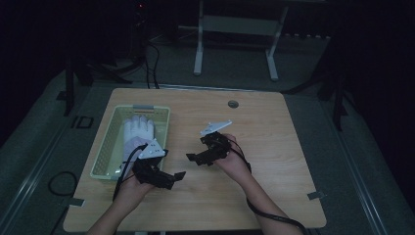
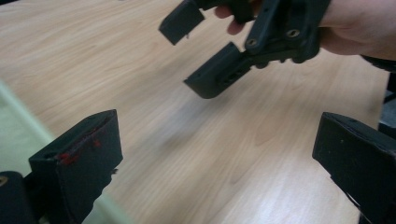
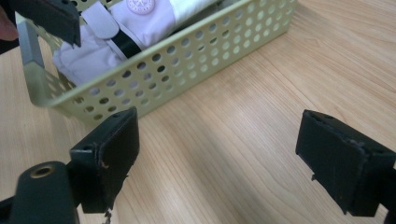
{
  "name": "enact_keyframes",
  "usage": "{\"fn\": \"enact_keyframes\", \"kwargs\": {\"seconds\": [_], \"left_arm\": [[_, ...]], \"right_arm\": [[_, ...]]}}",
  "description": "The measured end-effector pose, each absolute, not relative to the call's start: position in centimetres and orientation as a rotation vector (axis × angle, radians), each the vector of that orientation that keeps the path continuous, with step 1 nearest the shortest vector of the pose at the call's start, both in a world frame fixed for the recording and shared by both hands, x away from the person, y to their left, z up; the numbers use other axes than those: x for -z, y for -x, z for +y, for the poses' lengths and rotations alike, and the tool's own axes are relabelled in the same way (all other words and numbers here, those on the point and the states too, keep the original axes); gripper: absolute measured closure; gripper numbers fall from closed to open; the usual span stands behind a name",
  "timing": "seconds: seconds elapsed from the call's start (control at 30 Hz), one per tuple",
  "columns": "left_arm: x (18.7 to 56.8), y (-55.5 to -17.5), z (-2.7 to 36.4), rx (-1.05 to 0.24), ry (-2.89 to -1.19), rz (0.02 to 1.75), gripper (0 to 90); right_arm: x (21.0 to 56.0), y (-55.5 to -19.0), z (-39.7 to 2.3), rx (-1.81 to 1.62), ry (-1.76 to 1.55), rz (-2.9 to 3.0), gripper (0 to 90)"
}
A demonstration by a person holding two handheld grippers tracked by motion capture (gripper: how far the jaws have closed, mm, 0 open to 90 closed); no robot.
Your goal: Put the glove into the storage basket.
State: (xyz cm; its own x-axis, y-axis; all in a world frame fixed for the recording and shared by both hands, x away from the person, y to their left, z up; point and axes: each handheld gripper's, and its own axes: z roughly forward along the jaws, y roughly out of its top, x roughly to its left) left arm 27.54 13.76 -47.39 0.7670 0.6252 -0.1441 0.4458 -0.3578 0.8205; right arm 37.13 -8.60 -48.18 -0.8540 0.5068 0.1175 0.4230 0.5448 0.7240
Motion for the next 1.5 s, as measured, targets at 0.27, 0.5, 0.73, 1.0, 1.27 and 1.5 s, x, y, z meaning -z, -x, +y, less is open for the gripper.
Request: {"fn": "enact_keyframes", "kwargs": {"seconds": [0.27,0.5,0.73,1.0,1.27,1.5], "left_arm": [[48.4,-27.0,11.3,-0.165,-2.023,0.760,1.6],[49.3,-26.8,9.6,-0.201,-2.068,0.712,1.6],[50.8,-26.8,8.2,-0.151,-2.082,0.725,1.6],[52.6,-26.9,6.6,-0.088,-2.072,0.712,1.6],[54.0,-27.3,5.3,-0.113,-2.099,0.717,1.6],[54.8,-27.5,4.9,-0.085,-2.090,0.714,1.6]], "right_arm": [[49.3,-36.8,-10.7,-1.204,-0.813,2.665,13.5],[50.3,-36.5,-12.3,-1.191,-0.831,2.652,13.7],[51.6,-36.1,-13.9,-1.186,-0.863,2.649,13.7],[52.2,-35.8,-15.8,-1.178,-0.887,2.637,13.6],[53.2,-35.5,-17.5,-1.172,-0.924,2.616,13.7],[54.2,-35.3,-18.7,-1.152,-0.953,2.607,13.6]]}}
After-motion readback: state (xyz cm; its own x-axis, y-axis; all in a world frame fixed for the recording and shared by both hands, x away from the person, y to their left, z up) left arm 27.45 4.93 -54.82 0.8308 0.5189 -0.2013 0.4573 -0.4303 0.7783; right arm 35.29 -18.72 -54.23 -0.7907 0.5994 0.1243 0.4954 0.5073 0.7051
